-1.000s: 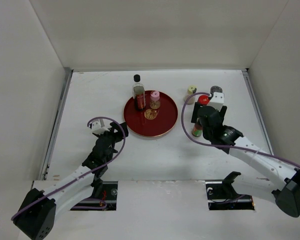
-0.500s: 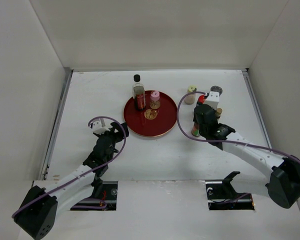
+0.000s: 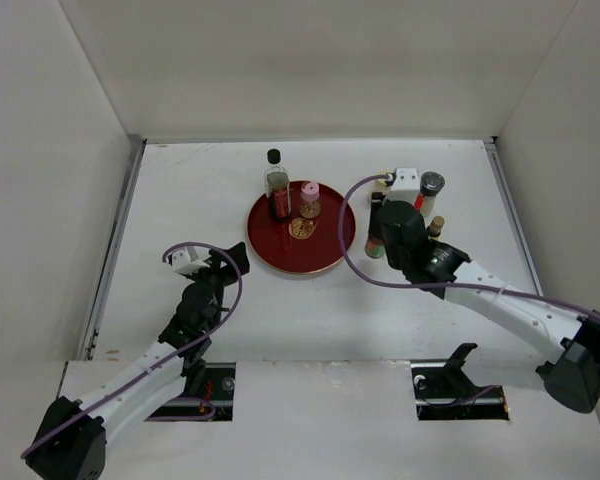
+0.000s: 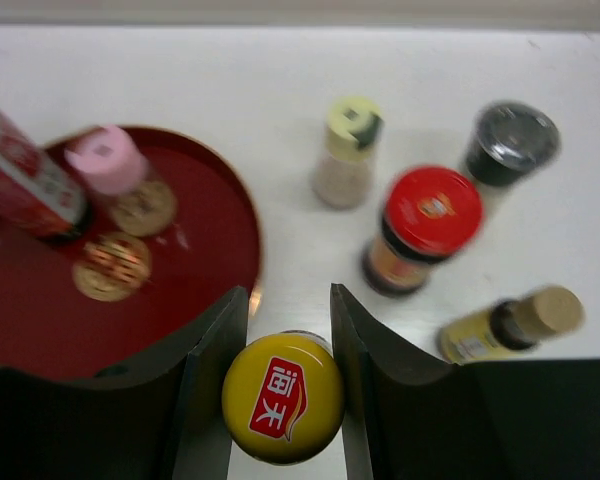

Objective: Organize the condiment bottles

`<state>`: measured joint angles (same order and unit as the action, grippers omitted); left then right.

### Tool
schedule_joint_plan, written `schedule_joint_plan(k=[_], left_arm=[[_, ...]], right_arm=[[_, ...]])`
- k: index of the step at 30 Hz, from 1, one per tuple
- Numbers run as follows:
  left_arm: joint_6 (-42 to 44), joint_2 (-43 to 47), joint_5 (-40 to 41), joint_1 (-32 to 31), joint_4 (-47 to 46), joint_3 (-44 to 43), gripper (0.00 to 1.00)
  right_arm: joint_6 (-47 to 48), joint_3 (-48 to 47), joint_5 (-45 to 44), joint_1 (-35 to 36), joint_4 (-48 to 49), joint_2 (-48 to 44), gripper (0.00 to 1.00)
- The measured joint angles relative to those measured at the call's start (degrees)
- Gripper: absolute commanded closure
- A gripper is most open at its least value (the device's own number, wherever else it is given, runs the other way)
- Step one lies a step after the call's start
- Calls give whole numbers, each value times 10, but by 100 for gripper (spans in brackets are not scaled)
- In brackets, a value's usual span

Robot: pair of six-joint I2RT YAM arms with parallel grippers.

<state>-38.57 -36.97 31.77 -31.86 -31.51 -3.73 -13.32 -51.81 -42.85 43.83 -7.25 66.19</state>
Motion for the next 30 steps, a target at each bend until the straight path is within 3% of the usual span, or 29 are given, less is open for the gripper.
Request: schedule_joint_plan(k=[6,16,26,28,30], left_arm=[[-3,10,25,4,7,2,25],[-39,84,60,33,56,7,11],[-65,62,68,49,75,8,10],[-67,60,66,49,76,8,10],[-68,61,65,49,78,8,10]], right_arm=[[13,-146,33,57,55,137,68],[26,-322,103,105,93,391,68],[33,-376,123,115,94,470,67],[33,-376,123,115,95,470,61],[33,-376,123,115,95,470,48]])
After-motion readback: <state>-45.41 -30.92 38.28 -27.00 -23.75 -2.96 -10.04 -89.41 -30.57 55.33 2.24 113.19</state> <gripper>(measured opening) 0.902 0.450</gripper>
